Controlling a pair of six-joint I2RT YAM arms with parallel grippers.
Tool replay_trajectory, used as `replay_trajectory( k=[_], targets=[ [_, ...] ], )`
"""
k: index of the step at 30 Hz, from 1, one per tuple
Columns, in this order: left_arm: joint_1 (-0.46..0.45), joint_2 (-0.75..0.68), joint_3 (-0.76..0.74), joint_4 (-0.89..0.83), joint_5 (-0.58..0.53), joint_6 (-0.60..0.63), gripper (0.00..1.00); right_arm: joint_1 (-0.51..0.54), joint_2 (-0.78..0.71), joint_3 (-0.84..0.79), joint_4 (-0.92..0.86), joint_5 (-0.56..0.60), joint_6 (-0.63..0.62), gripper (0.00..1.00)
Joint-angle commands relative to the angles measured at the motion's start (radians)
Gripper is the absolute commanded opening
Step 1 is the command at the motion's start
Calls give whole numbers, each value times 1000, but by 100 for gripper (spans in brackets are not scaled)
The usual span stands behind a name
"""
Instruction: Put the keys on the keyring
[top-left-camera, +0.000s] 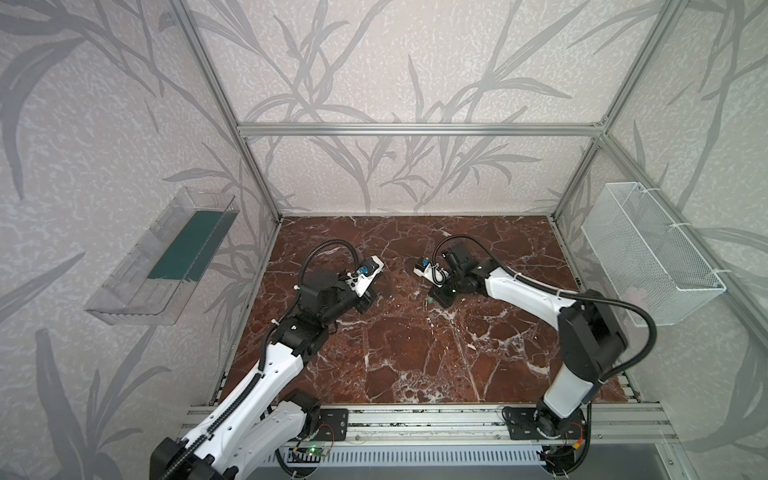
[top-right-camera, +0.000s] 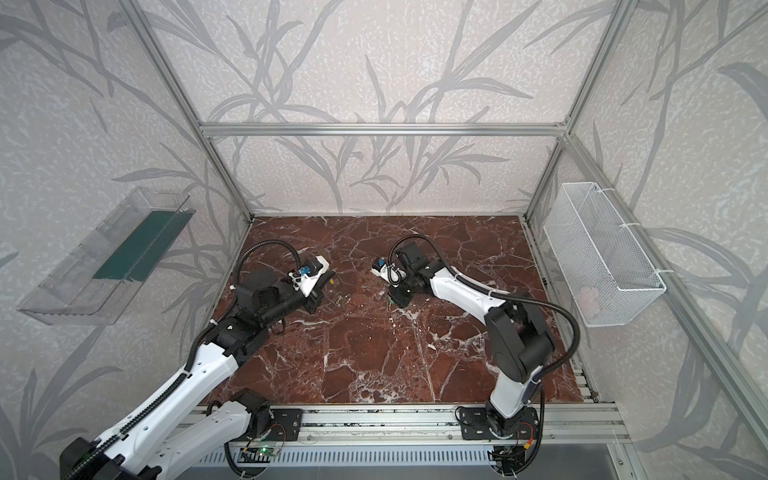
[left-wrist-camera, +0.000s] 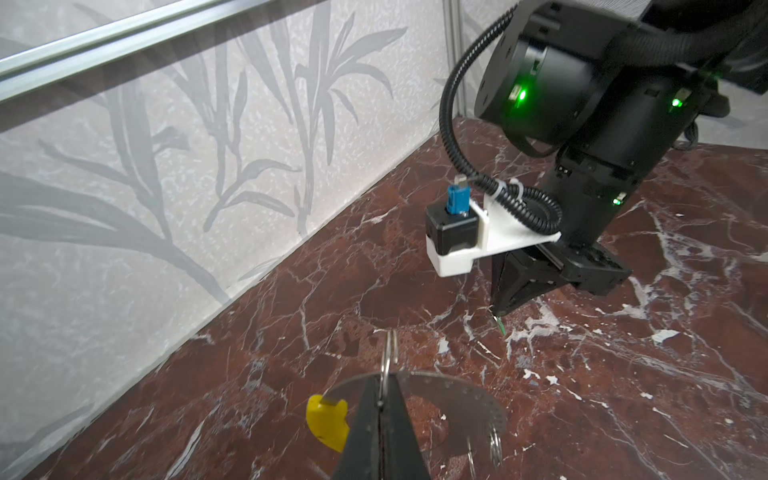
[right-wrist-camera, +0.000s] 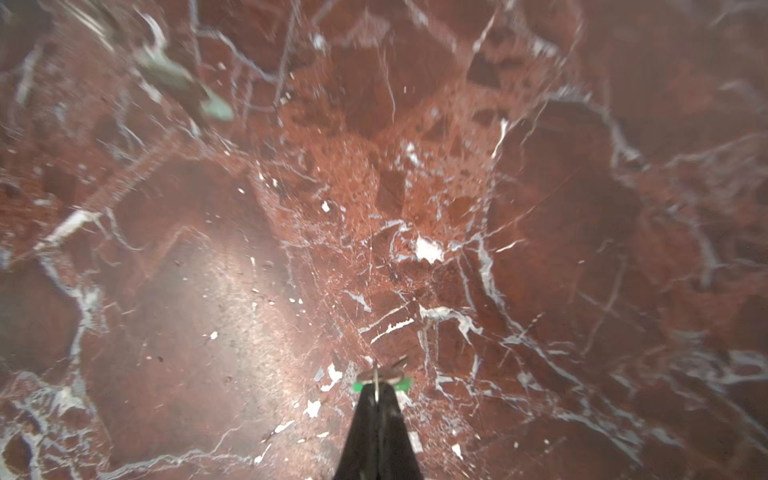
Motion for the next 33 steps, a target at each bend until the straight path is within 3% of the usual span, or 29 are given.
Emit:
replay_trajectory(
  k=[1,8,15,23,33],
  targets=[
    [-18,20,11,70,92,48,0,3,-121,-75,93,-81,-56,0],
    [-157,86,63,62,-93,231,0,1,-364,-277,343,-176,-2,0],
    [-286,142,85,126,-282,352,0,1,-479,-356,461,-250,56,0],
    [-341,179,103,130,-311,373,0,2,-521,-390,507,-311,64,0],
    [-373,215,142,77,-336,403,0,2,-514,-361,522,-300,99,0]
  ],
)
